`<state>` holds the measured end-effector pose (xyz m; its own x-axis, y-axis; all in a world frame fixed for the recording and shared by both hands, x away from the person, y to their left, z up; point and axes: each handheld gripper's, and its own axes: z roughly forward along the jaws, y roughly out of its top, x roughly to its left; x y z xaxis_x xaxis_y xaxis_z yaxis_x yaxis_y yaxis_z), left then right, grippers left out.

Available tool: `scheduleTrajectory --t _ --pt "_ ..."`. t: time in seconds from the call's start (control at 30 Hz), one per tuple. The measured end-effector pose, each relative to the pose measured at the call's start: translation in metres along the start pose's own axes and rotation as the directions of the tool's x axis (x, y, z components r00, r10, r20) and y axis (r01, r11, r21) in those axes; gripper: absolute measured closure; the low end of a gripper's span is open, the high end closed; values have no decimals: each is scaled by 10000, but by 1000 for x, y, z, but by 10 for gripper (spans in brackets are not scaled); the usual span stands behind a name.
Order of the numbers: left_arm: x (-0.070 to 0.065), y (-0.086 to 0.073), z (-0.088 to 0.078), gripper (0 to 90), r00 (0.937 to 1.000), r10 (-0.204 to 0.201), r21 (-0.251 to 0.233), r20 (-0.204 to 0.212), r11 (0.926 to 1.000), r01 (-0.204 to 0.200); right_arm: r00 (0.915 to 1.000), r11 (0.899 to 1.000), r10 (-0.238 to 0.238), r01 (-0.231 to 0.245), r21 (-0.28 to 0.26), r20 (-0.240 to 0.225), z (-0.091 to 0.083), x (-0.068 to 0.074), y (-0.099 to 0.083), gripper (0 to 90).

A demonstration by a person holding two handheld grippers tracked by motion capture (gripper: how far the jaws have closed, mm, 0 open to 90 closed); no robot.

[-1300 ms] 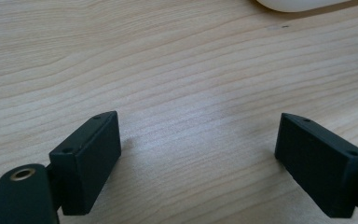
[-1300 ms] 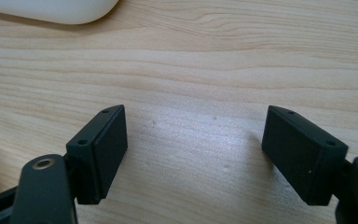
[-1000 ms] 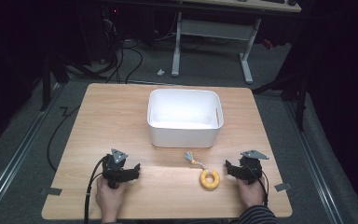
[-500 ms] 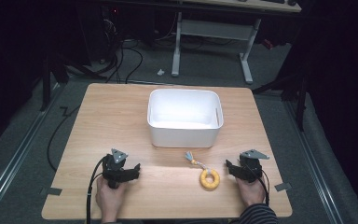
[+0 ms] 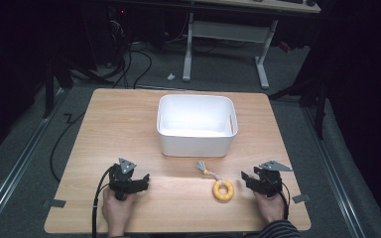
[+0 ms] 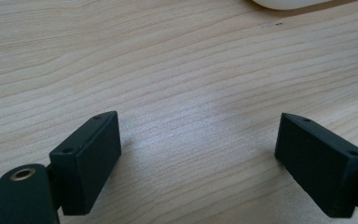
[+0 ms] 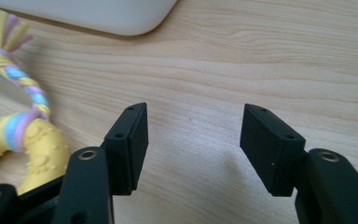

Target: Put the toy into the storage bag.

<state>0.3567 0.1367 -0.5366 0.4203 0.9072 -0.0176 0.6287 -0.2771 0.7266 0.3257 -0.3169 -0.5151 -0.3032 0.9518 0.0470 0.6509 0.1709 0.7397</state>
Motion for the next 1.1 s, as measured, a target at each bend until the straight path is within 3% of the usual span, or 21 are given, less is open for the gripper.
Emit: scheduleTrajectory --t 0.33,0.4,0.5,0.7,0.9,1.1 --pt "-1 0 0 148 10000 -17 -16 -37 10000 17 9985 9989 14 -39 -467 -554 -17 5 8 427" --pt "-1 0 0 148 10000 -14 -16 -38 10000 14 9980 9987 -69 37 -511 -627 -19 8 10 426" --pt "-1 0 0 148 10000 -21 -18 -41 10000 21 9970 9960 -584 548 -700 -505 -22 16 12 383" --pt "-1 0 0 148 10000 -23 -18 -44 10000 23 9934 9940 -984 952 -540 -595 -22 21 14 380" --pt "-1 0 0 148 10000 9 -9 -17 10000 -9 9876 9926 -1191 1160 -357 -1026 -27 30 19 410" --pt "-1 0 0 148 10000 22 -11 -3 10000 -22 9826 9883 -1518 1525 -17 -1066 -28 37 24 431"
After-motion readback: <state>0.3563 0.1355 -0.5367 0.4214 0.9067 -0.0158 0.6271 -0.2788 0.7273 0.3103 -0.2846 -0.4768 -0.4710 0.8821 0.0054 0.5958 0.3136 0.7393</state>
